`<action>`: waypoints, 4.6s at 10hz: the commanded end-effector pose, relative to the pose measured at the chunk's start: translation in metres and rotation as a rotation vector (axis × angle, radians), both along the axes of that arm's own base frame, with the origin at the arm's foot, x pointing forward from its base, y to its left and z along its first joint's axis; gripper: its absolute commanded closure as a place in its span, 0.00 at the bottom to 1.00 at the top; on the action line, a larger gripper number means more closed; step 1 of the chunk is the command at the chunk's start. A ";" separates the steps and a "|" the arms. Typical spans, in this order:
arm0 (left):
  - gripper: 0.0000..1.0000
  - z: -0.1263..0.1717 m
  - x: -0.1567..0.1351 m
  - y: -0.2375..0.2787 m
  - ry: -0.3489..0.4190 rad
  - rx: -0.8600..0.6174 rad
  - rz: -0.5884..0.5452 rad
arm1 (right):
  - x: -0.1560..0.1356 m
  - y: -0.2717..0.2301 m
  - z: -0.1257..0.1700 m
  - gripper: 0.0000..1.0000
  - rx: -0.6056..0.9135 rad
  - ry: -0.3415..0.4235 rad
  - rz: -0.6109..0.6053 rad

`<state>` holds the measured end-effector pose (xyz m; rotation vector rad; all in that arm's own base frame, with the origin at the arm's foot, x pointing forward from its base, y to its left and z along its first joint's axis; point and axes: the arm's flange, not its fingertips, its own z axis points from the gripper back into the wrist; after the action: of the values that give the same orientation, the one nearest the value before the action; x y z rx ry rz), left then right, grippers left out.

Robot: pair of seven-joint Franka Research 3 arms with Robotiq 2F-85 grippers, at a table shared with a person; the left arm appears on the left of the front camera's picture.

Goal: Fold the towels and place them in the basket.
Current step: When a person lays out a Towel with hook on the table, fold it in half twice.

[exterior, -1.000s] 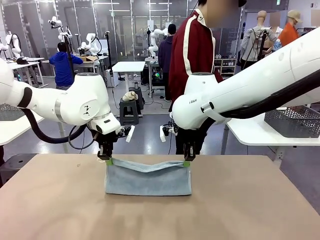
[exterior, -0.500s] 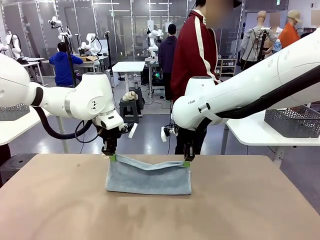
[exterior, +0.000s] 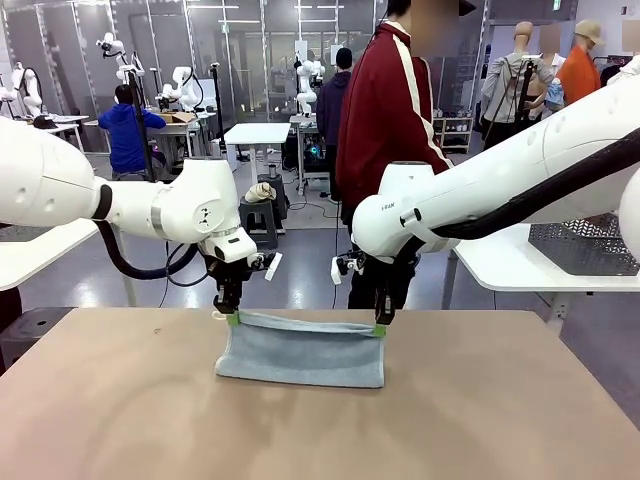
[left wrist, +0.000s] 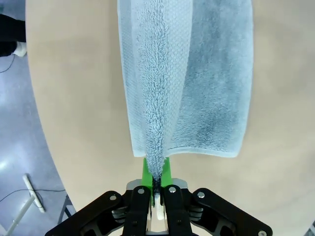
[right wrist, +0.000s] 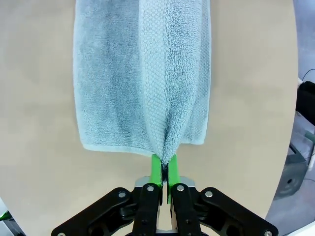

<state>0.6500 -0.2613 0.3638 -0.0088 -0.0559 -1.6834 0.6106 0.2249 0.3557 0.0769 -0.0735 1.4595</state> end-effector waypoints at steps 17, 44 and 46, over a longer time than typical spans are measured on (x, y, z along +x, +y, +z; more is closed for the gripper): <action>0.16 0.084 -0.084 0.100 -0.120 -0.204 0.039 | -0.065 -0.018 0.079 0.13 0.115 -0.003 -0.122; 0.16 0.071 -0.171 0.290 0.010 -1.121 -0.024 | -0.097 0.018 0.030 0.13 0.202 0.136 -1.524; 0.16 0.071 -0.171 0.290 0.010 -1.121 -0.024 | -0.082 0.012 0.013 0.13 0.213 0.124 -1.603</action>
<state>0.4835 0.0295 0.4324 -0.8529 -0.9719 -1.4791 0.5190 0.2300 0.3730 0.2368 -0.1107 -0.1013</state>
